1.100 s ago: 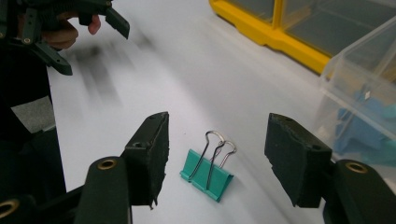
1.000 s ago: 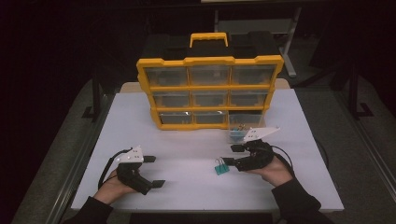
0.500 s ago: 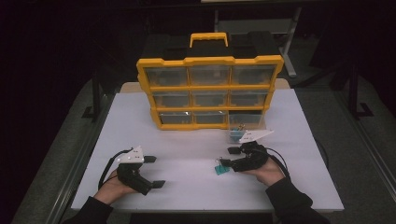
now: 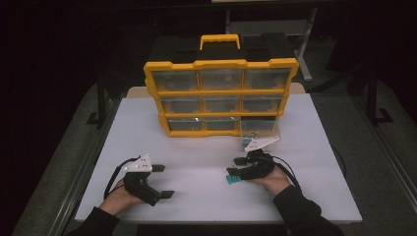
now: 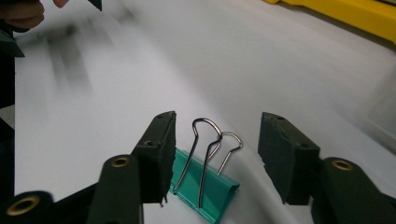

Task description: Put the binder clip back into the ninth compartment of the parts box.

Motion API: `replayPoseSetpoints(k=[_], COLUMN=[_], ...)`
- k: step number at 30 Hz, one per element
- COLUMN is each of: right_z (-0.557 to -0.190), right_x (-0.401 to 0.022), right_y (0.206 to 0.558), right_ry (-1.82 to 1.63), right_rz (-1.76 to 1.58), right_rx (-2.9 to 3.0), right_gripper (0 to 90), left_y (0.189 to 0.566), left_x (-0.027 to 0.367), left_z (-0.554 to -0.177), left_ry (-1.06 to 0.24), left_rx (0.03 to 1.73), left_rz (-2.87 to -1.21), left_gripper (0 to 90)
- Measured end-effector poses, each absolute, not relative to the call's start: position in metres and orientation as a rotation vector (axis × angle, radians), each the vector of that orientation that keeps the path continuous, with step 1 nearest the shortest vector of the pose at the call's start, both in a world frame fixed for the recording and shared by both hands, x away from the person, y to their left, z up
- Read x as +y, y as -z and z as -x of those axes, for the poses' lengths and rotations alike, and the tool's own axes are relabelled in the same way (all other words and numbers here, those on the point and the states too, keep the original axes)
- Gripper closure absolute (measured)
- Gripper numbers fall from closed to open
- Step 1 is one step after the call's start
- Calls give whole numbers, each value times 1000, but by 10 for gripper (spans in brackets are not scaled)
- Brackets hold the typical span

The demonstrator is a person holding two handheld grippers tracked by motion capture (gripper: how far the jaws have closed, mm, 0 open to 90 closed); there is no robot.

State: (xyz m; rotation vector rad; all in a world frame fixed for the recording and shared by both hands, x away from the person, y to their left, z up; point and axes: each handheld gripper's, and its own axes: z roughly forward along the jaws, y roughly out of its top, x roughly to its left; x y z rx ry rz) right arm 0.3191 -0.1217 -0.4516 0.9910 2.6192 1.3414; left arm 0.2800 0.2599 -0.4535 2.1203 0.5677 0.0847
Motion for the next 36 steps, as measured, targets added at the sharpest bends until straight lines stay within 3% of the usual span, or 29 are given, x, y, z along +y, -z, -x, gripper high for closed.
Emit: replayPoseSetpoints(k=[14,29,36], right_z=[-323,-319,-316], right_x=[-114,-109,-106], right_y=[460,454,450], right_ry=[-1354,-1439,-1423], right_rz=[-983,-919,-877], right_rx=[2678,2735,2740], right_gripper=[733,868,875], left_y=[454,453,453], left_x=[260,260,260], left_z=[-280,-280,-280], left_ry=[-84,-84,-83], left_rx=[565,561,563], left_rz=[-2122,-2123,-2122], left_gripper=[0,0,0])
